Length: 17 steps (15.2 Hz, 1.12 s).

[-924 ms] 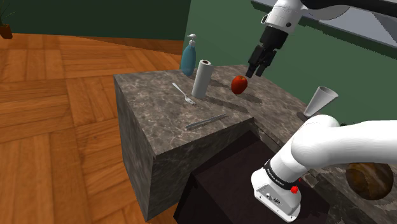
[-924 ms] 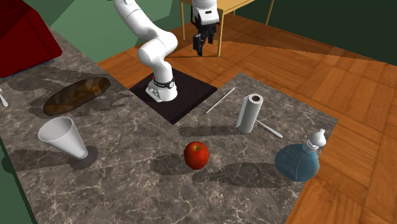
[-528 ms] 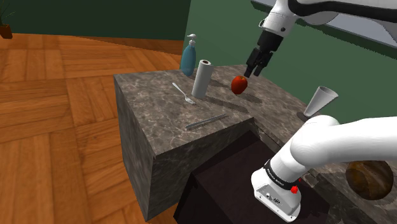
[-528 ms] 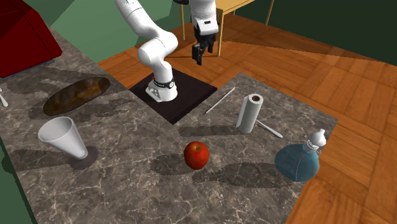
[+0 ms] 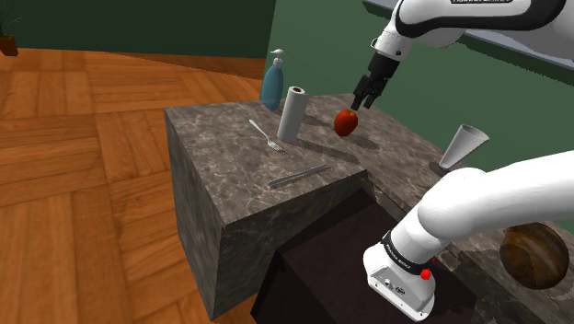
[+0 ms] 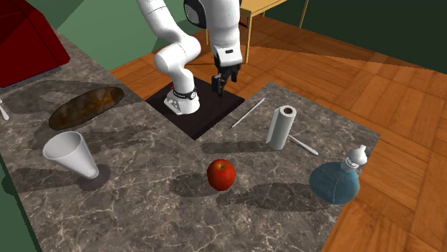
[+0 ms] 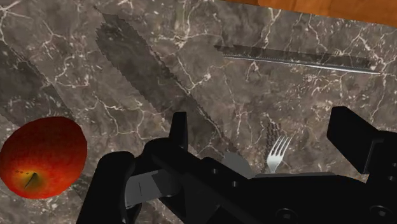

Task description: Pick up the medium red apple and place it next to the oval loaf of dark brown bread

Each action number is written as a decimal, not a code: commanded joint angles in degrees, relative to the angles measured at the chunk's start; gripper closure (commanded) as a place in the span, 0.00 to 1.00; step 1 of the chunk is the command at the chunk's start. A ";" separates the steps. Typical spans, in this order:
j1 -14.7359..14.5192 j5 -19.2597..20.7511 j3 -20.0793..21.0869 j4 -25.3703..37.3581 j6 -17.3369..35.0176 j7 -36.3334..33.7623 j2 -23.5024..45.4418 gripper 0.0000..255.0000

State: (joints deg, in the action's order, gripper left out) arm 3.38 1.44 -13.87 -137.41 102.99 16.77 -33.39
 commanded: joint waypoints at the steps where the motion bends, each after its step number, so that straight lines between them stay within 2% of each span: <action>1: 0.42 0.72 -1.91 1.61 2.21 2.19 3.34 0.00; 9: 1.37 0.29 -9.08 9.52 9.77 11.07 17.28 0.00; 17: 3.00 -5.99 -14.77 21.63 14.14 21.44 33.42 0.00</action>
State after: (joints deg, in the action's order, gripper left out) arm 5.92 -3.10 -27.73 -118.24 116.70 36.15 -3.03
